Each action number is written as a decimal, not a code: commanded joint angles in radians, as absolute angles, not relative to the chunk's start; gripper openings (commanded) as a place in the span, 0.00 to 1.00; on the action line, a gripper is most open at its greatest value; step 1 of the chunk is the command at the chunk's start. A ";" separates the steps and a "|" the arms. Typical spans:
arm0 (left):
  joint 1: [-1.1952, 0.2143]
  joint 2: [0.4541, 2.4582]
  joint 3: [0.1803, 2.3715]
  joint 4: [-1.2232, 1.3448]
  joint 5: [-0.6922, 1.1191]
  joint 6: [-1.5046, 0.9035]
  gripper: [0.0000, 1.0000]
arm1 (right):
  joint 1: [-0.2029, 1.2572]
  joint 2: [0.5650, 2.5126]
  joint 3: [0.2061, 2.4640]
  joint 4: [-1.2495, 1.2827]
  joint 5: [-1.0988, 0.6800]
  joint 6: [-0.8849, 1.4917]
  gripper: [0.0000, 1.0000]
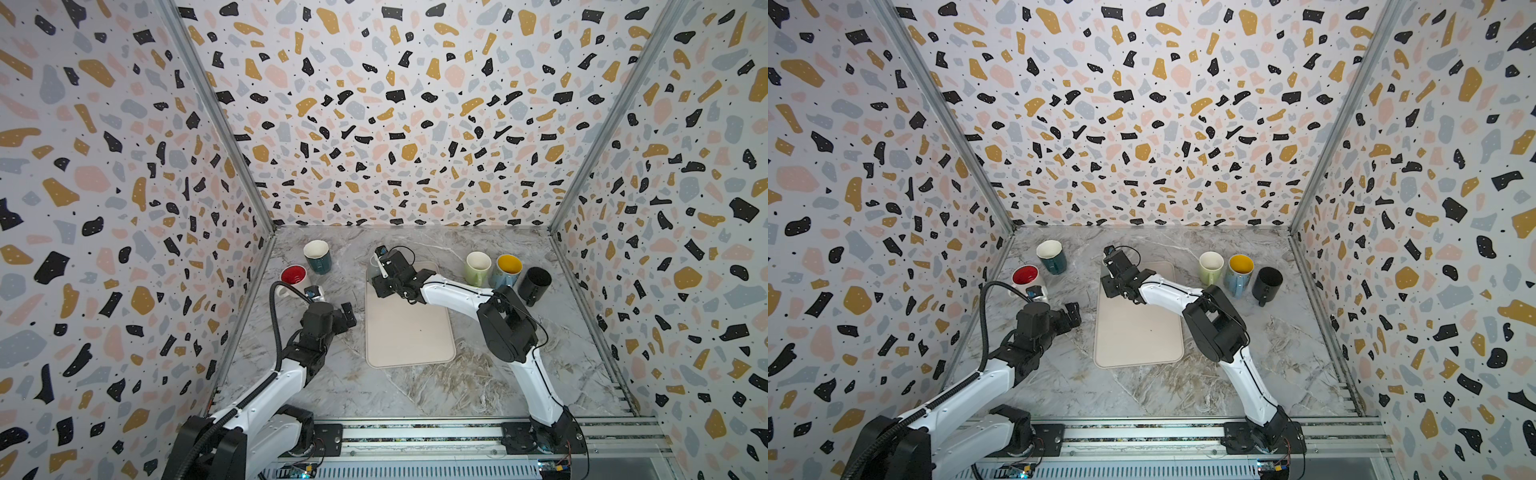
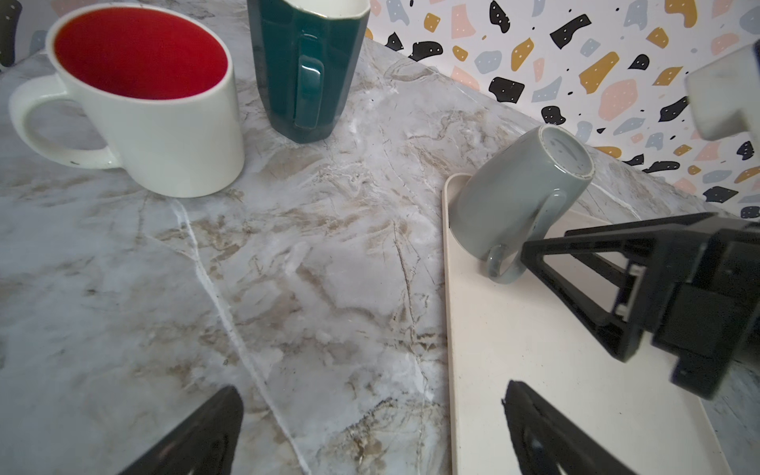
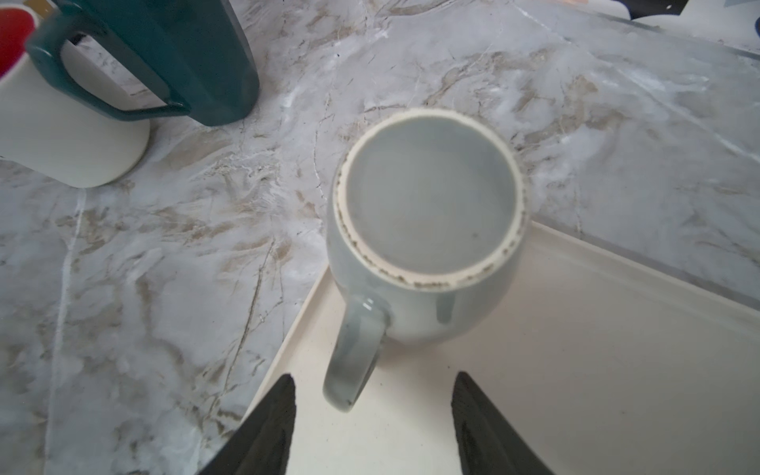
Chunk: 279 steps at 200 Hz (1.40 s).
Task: Turn the mug right side up
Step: Rotate the mug on the tray.
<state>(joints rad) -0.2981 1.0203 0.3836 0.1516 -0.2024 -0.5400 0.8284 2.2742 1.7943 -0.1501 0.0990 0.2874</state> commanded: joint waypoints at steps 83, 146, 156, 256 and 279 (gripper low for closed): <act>-0.306 1.012 0.383 0.179 -0.209 -0.546 1.00 | 0.805 2.280 1.847 -0.253 0.178 0.276 0.52; -0.308 1.017 0.382 0.184 -0.210 -0.554 1.00 | 0.775 2.266 1.832 -0.291 0.181 0.275 0.49; -0.308 1.022 0.382 0.188 -0.209 -0.553 1.00 | 0.767 2.263 1.824 -0.291 0.178 0.278 0.49; -0.307 1.033 0.383 0.188 -0.202 -0.554 1.00 | 0.741 2.227 1.810 -0.268 0.078 0.128 0.40; -0.308 1.040 0.383 0.188 -0.199 -0.557 1.00 | 0.741 2.245 1.861 -0.304 0.057 0.033 0.39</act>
